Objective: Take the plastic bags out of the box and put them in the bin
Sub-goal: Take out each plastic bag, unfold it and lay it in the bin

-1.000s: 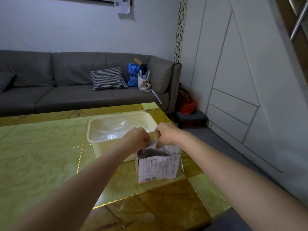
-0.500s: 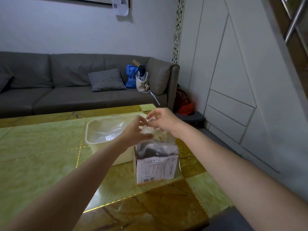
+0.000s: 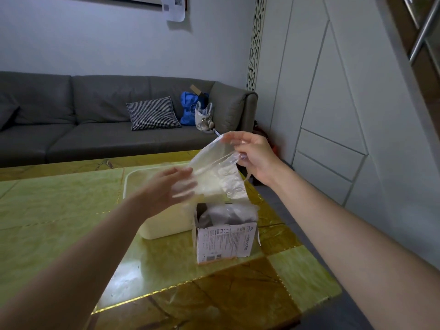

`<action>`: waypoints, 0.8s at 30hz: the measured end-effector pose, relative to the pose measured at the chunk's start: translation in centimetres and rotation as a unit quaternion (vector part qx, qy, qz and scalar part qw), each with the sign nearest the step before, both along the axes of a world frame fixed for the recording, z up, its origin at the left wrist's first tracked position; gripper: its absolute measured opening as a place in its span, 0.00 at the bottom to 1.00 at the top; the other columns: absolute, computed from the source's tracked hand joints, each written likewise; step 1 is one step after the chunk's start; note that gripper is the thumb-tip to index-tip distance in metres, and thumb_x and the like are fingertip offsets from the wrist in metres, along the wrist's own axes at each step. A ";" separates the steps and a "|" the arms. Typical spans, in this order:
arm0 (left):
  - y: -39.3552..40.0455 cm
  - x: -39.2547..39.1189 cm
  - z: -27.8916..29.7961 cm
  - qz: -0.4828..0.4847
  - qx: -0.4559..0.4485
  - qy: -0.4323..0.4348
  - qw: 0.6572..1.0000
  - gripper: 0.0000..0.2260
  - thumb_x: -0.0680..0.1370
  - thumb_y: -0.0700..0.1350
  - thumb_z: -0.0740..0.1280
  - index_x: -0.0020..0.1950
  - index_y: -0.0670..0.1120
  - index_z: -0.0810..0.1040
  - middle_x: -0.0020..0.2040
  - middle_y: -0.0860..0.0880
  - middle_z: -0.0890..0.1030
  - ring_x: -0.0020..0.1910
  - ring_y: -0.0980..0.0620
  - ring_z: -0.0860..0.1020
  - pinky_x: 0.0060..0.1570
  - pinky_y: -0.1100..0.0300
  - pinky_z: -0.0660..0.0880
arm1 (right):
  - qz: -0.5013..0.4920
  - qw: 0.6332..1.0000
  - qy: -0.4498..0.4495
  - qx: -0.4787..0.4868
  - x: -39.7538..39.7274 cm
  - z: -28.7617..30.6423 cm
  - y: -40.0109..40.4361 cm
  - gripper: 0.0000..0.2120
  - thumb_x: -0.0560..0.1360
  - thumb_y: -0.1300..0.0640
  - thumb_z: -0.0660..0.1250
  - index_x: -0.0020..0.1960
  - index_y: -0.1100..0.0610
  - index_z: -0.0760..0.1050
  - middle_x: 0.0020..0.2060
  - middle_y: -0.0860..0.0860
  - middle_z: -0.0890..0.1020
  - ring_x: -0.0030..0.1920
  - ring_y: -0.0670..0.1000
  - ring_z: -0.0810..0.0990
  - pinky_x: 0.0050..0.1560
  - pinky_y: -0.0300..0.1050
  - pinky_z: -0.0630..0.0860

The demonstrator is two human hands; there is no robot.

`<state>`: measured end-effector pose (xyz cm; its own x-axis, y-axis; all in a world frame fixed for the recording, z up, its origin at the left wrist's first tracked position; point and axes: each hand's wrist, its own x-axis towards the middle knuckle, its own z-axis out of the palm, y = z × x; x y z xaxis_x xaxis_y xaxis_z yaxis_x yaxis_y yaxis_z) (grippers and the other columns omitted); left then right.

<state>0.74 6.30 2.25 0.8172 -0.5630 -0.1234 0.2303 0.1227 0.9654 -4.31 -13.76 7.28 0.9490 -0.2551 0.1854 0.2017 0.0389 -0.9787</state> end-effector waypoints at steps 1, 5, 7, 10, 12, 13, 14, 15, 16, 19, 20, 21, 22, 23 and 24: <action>0.4 0.2 0.0 -0.001 -0.019 0.018 1.000 0.18 0.69 0.50 0.69 0.56 0.45 0.75 0.53 0.46 0.80 0.52 0.48 0.81 0.49 0.54 0.80 | 0.007 1.000 0.003 0.009 0.1 -0.2 -0.1 0.22 0.75 0.76 0.54 0.51 0.56 0.79 0.53 0.54 0.80 0.29 0.43 0.66 0.26 0.34 0.61; 0.0 0.1 -0.1 -0.030 -0.040 0.008 0.999 0.28 0.65 0.54 0.75 0.61 0.47 0.73 0.56 0.47 0.81 0.56 0.49 0.80 0.52 0.56 0.78 | 0.058 0.998 0.017 -0.004 -0.2 -0.7 0.4 0.28 0.74 0.76 0.55 0.63 0.50 0.72 0.66 0.49 0.73 0.27 0.45 0.70 0.25 0.34 0.66; -0.5 0.1 0.2 0.058 -0.072 -0.007 0.996 0.12 0.73 0.46 0.69 0.55 0.44 0.74 0.51 0.47 0.81 0.53 0.51 0.79 0.55 0.57 0.75 | 0.088 0.995 0.026 -0.039 -0.5 -0.8 0.8 0.29 0.74 0.76 0.56 0.63 0.46 0.71 0.69 0.50 0.68 0.30 0.45 0.78 0.28 0.35 0.73; -0.8 1.0 1.7 0.206 -0.079 -0.011 0.975 0.04 0.78 0.40 0.62 0.44 0.44 0.74 0.40 0.48 0.77 0.36 0.57 0.78 0.41 0.64 0.76 | 0.180 0.977 0.064 -0.092 -0.9 -1.0 0.7 0.30 0.74 0.75 0.59 0.66 0.45 0.69 0.62 0.55 0.72 0.42 0.51 0.82 0.46 0.43 0.79; -0.7 1.5 2.5 0.241 -0.050 -0.037 0.968 0.07 0.80 0.39 0.60 0.45 0.46 0.75 0.38 0.49 0.74 0.30 0.58 0.75 0.32 0.66 0.74 | 0.227 0.967 0.092 -0.070 -1.0 -1.1 0.3 0.28 0.75 0.69 0.64 0.67 0.42 0.67 0.58 0.57 0.76 0.53 0.58 0.81 0.58 0.50 0.75; -0.7 1.5 2.8 0.235 -0.025 -0.059 0.970 0.07 0.80 0.40 0.59 0.48 0.46 0.77 0.39 0.49 0.75 0.32 0.57 0.75 0.32 0.66 0.74 | 0.229 0.968 0.098 -0.041 -0.9 -1.1 0.2 0.26 0.76 0.65 0.65 0.67 0.42 0.67 0.59 0.58 0.77 0.56 0.61 0.79 0.61 0.53 0.73; -0.6 1.4 3.1 0.210 -0.007 -0.081 0.974 0.07 0.80 0.41 0.60 0.51 0.47 0.77 0.40 0.50 0.76 0.34 0.57 0.75 0.32 0.66 0.75 | 0.224 0.970 0.097 -0.007 -0.7 -1.0 0.0 0.23 0.76 0.62 0.65 0.66 0.42 0.68 0.61 0.59 0.77 0.57 0.62 0.79 0.61 0.54 0.72; -0.4 1.0 3.4 0.176 0.005 -0.095 0.980 0.07 0.80 0.42 0.60 0.51 0.48 0.77 0.40 0.51 0.77 0.33 0.57 0.76 0.31 0.67 0.76 | 0.220 0.971 0.092 0.028 -0.5 -0.9 -0.1 0.20 0.77 0.60 0.64 0.65 0.44 0.70 0.62 0.59 0.76 0.56 0.61 0.79 0.59 0.55 0.73; -0.1 0.8 3.7 0.141 0.021 -0.110 0.984 0.06 0.80 0.43 0.61 0.49 0.49 0.78 0.39 0.51 0.78 0.31 0.58 0.77 0.29 0.67 0.76 | 0.221 0.970 0.083 0.060 -0.2 -0.9 0.0 0.17 0.77 0.60 0.64 0.64 0.46 0.72 0.61 0.59 0.76 0.53 0.59 0.81 0.57 0.54 0.74; 0.9 1.2 4.2 0.046 0.078 -0.143 0.986 0.07 0.79 0.46 0.62 0.49 0.49 0.79 0.43 0.47 0.80 0.37 0.53 0.79 0.39 0.61 0.77 | 0.234 0.967 0.058 0.079 0.5 -0.8 0.4 0.13 0.77 0.63 0.63 0.59 0.53 0.77 0.51 0.56 0.81 0.43 0.51 0.82 0.47 0.47 0.77; 1.5 1.6 4.4 0.024 0.100 -0.152 0.983 0.07 0.78 0.47 0.62 0.50 0.49 0.80 0.46 0.45 0.80 0.41 0.49 0.77 0.45 0.56 0.76 | 0.227 0.970 0.051 0.065 0.8 -0.7 0.7 0.12 0.77 0.65 0.63 0.57 0.55 0.78 0.48 0.54 0.83 0.41 0.49 0.82 0.44 0.43 0.77; 2.1 2.0 4.6 0.007 0.117 -0.155 0.981 0.07 0.78 0.47 0.63 0.52 0.50 0.80 0.48 0.42 0.80 0.44 0.46 0.75 0.49 0.52 0.74 | 0.213 0.975 0.043 0.053 1.2 -0.5 1.0 0.11 0.76 0.67 0.64 0.55 0.57 0.78 0.45 0.52 0.84 0.38 0.47 0.82 0.41 0.40 0.78; 2.6 2.3 4.9 -0.005 0.133 -0.157 0.979 0.08 0.77 0.48 0.64 0.53 0.50 0.81 0.49 0.41 0.80 0.45 0.44 0.74 0.50 0.49 0.73 | 0.197 0.979 0.034 0.043 1.6 -0.2 1.1 0.11 0.75 0.69 0.63 0.53 0.58 0.79 0.42 0.51 0.84 0.36 0.45 0.81 0.39 0.36 0.78; 3.1 2.8 5.2 -0.007 0.153 -0.163 0.975 0.09 0.77 0.49 0.66 0.55 0.50 0.81 0.48 0.39 0.80 0.43 0.44 0.75 0.49 0.50 0.74 | 0.181 0.983 0.028 0.032 2.2 0.0 1.4 0.11 0.75 0.71 0.63 0.51 0.59 0.79 0.40 0.50 0.84 0.35 0.44 0.81 0.37 0.33 0.78; 3.4 3.2 5.4 0.004 0.171 -0.173 0.970 0.09 0.76 0.49 0.67 0.54 0.50 0.81 0.43 0.40 0.80 0.38 0.46 0.76 0.43 0.54 0.76 | 0.156 0.987 0.023 0.014 2.6 0.2 1.5 0.11 0.75 0.72 0.63 0.50 0.61 0.79 0.39 0.50 0.84 0.35 0.43 0.81 0.36 0.32 0.78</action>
